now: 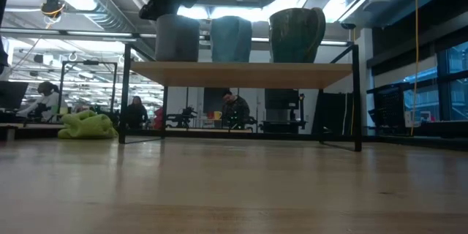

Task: Stack small to large cups/mugs on shelf
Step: Put the gray mug on the shelf, then return to Home Position

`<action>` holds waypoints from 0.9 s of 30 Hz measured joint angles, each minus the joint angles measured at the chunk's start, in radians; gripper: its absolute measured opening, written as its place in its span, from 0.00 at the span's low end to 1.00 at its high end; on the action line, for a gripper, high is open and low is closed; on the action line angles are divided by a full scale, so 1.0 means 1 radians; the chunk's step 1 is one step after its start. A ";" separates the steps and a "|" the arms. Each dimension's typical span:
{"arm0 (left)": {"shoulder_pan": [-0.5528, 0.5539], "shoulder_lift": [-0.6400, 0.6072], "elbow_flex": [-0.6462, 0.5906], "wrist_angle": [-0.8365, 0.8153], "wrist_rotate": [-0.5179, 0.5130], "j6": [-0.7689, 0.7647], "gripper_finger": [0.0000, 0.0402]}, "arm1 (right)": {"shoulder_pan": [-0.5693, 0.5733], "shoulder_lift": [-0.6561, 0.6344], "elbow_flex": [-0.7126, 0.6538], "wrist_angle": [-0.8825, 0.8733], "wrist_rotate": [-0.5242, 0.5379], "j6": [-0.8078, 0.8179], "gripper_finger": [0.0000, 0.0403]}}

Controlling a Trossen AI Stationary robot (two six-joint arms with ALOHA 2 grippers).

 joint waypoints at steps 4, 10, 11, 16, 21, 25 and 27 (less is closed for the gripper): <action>0.001 -0.004 0.038 -0.029 -0.010 0.014 0.15 | 0.000 0.000 0.000 0.000 0.000 -0.014 0.29; -0.010 -0.010 0.256 -0.120 -0.046 0.042 0.15 | 0.001 0.000 -0.001 0.000 0.042 -0.054 0.29; -0.024 -0.017 0.298 -0.120 -0.046 0.050 0.15 | 0.001 0.000 0.002 -0.001 0.069 -0.087 0.29; -0.160 -0.116 0.458 0.006 -0.060 0.078 0.15 | 0.016 -0.051 0.025 0.069 0.287 -0.355 0.29; -0.397 -0.306 0.381 0.244 -0.161 0.071 0.15 | 0.095 -0.200 0.036 0.120 0.657 -0.509 0.29; -0.598 -0.478 0.109 0.409 -0.356 -0.004 0.15 | 0.212 -0.324 0.037 0.035 0.881 -0.392 0.29; -0.684 -0.566 -0.100 0.579 -0.424 -0.025 0.15 | 0.267 -0.366 0.018 0.008 0.884 -0.296 0.29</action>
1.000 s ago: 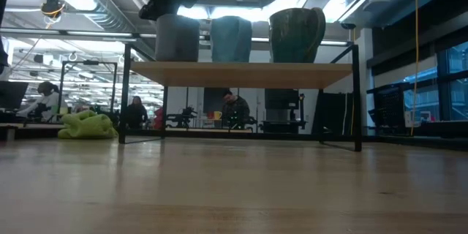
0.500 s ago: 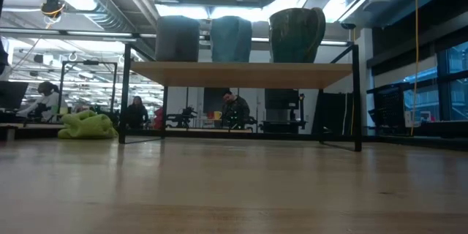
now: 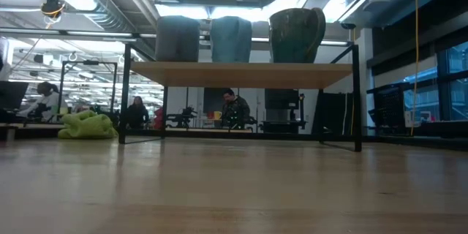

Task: Stack small to large cups/mugs on shelf
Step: Return to Home Position

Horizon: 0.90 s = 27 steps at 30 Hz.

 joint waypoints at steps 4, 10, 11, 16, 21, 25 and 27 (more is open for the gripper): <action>-0.135 -0.135 -0.459 0.494 0.007 0.020 0.15 | 0.072 -0.086 -0.199 -0.007 -0.013 0.133 0.29; -0.231 -0.280 -0.900 1.014 0.002 -0.015 0.15 | 0.146 -0.264 -0.630 -0.010 -0.108 0.366 0.29; -0.251 -0.299 -0.937 1.052 0.012 -0.017 0.15 | 0.154 -0.291 -0.686 -0.007 -0.155 0.427 0.29; -0.323 -0.384 -1.030 0.940 0.026 -0.083 0.15 | 0.211 -0.403 -0.934 0.017 -0.077 0.758 0.29; -0.390 -0.390 -1.138 1.036 0.003 -0.087 0.15 | 0.311 -0.527 -1.234 0.026 0.203 1.077 0.29; -0.414 -0.385 -1.255 1.361 0.021 0.120 0.15 | 0.424 -0.611 -1.458 0.046 0.233 1.311 0.29; -0.410 -0.377 -1.321 1.516 0.071 0.175 0.15 | 0.451 -0.637 -1.523 0.075 0.233 1.369 0.29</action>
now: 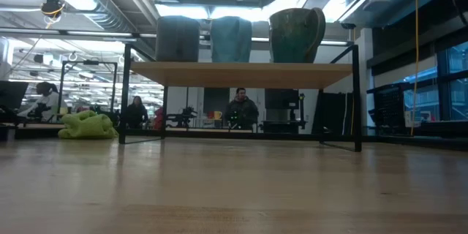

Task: Stack small to large cups/mugs on shelf
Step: Return to Home Position

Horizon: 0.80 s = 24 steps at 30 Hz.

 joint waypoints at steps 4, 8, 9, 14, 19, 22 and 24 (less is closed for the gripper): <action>0.015 0.001 -0.165 0.279 0.099 -0.001 0.15 | 0.030 -0.003 -0.079 0.065 0.005 0.015 0.29; 0.030 0.003 -0.308 0.534 0.093 0.015 0.15 | 0.033 -0.012 -0.188 0.071 0.008 0.118 0.29; 0.034 0.000 -0.302 0.530 0.096 0.034 0.15 | 0.033 -0.021 -0.229 0.089 0.009 0.152 0.29; 0.043 -0.027 -0.309 0.511 0.157 0.072 0.15 | 0.030 -0.053 -0.434 0.448 0.009 0.171 0.29; 0.042 -0.029 -0.310 0.498 0.181 0.053 0.15 | 0.026 -0.051 -0.503 0.716 0.009 0.044 0.29; 0.044 -0.027 -0.310 0.509 0.173 0.032 0.15 | 0.003 -0.054 -0.388 0.634 0.010 0.007 0.29; 0.052 -0.028 -0.310 0.519 0.165 0.014 0.15 | -0.002 -0.052 -0.253 0.571 0.012 -0.077 0.29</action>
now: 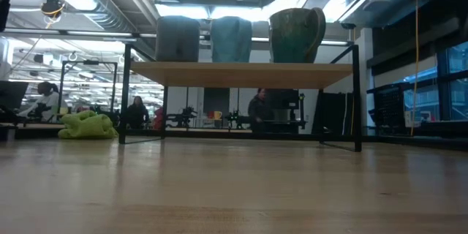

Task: Stack small to large cups/mugs on shelf
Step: Return to Home Position

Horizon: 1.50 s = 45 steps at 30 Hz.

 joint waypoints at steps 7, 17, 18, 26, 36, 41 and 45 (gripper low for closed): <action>0.058 0.002 0.000 -0.045 -0.027 -0.047 0.15 | 0.001 0.094 0.520 0.140 0.004 -0.645 0.29; 0.091 0.001 0.000 -0.047 -0.019 -0.049 0.15 | -0.156 0.296 1.228 0.791 -1.223 -2.566 0.29; 0.091 0.001 0.000 -0.047 -0.015 -0.049 0.15 | -0.188 0.303 1.273 0.710 -1.196 -2.560 0.29; 0.090 0.001 0.000 -0.047 0.098 -0.050 0.15 | -0.573 0.340 1.177 0.644 -1.913 -2.295 0.29; 0.090 0.002 0.000 -0.054 0.125 -0.108 0.15 | -0.731 0.103 0.551 0.993 -1.882 -2.080 0.29; 0.090 0.002 0.000 -0.056 0.145 -0.138 0.15 | -0.685 -0.202 0.130 1.277 -1.602 -1.979 0.29; 0.090 0.002 0.000 -0.056 0.144 -0.147 0.15 | -0.624 -0.419 -0.135 1.466 -1.439 -1.978 0.29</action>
